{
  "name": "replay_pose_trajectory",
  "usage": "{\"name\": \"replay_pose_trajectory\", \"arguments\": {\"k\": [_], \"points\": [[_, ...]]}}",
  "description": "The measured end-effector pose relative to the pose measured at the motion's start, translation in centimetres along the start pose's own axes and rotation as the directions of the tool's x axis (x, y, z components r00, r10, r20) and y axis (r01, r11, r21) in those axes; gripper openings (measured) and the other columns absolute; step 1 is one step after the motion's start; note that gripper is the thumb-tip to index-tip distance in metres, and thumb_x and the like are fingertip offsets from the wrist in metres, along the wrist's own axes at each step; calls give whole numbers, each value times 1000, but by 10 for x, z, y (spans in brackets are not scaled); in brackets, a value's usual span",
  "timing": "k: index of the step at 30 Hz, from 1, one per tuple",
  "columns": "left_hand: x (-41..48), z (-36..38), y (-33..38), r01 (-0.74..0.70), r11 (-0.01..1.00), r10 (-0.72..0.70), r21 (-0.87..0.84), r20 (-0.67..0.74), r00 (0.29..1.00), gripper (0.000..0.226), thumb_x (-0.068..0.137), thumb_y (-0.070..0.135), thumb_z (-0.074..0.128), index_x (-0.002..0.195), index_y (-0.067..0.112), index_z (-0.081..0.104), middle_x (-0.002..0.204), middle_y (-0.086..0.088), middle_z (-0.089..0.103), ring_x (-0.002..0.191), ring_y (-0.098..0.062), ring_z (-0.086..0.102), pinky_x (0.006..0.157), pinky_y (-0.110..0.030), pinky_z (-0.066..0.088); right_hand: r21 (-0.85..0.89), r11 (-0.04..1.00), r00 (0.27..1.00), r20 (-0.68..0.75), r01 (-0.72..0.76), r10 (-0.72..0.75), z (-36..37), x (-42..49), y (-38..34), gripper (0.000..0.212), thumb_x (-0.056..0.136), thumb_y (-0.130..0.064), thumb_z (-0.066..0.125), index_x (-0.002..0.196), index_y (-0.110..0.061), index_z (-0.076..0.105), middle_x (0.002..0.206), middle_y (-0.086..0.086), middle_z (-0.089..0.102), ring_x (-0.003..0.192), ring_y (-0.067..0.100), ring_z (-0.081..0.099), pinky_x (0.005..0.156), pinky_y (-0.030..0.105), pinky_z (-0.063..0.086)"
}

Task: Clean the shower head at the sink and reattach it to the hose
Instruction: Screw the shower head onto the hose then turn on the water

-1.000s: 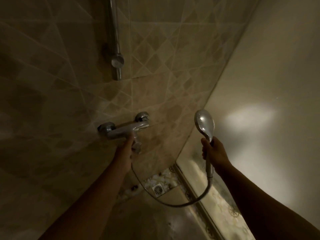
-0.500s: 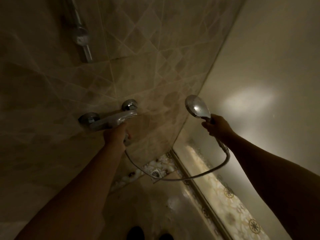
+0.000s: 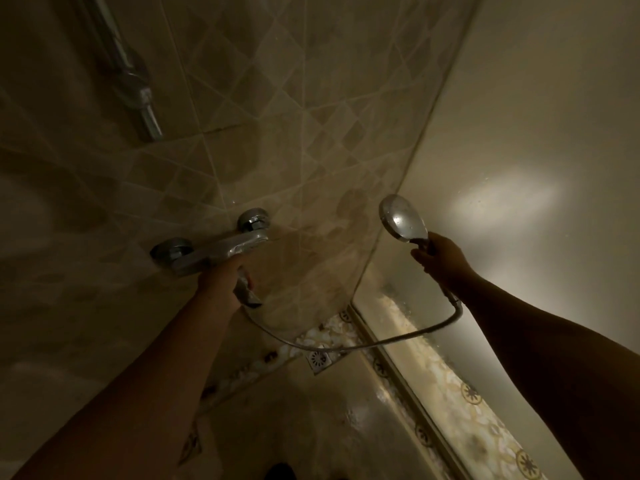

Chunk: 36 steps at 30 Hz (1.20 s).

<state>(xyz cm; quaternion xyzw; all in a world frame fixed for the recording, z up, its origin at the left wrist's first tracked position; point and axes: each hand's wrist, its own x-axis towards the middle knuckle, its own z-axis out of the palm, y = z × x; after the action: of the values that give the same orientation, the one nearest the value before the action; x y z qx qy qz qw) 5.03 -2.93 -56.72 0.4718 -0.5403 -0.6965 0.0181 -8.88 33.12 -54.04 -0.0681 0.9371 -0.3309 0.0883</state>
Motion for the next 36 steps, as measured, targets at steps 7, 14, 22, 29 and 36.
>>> {"name": "replay_pose_trajectory", "arguments": {"k": [7,14,22,29,36], "points": [[7,0,-3,33,999,-33,20,0,999,21,89,21,60,73,13,48,67,-6,49,48,-19,49,42,-19,43,-80,995,998,-26,57,-59,5,2,3,27,93,-24,64,119,-15,61,92,7,66,82,25,64,82,44,55],[-1,4,-2,1,999,-2,-36,-3,1000,21,91,13,56,74,5,49,47,-5,56,39,-16,53,52,-26,44,-23,999,994,-105,34,-36,2,0,9,23,93,-20,63,114,-12,62,90,11,68,85,31,65,84,47,54],[6,-1,-1,29,999,-29,20,7,1000,21,89,22,59,74,14,48,48,0,54,47,-18,49,44,-22,42,64,998,994,-114,1,6,0,-4,8,32,93,-20,63,125,-16,59,93,5,66,89,29,66,86,48,54],[9,0,-3,9,1000,-9,-4,4,1000,19,89,20,58,74,14,48,47,-1,54,35,-13,50,42,-19,43,83,997,993,-113,-8,17,0,-3,7,32,93,-21,64,125,-17,58,94,3,66,91,28,66,86,48,55],[11,1,-3,17,1000,-17,16,2,1000,19,90,20,59,75,13,48,67,-6,50,49,-18,51,44,-21,45,44,999,995,-99,5,0,-4,-1,6,33,93,-22,64,125,-16,58,95,2,66,91,27,66,86,48,55]]}}
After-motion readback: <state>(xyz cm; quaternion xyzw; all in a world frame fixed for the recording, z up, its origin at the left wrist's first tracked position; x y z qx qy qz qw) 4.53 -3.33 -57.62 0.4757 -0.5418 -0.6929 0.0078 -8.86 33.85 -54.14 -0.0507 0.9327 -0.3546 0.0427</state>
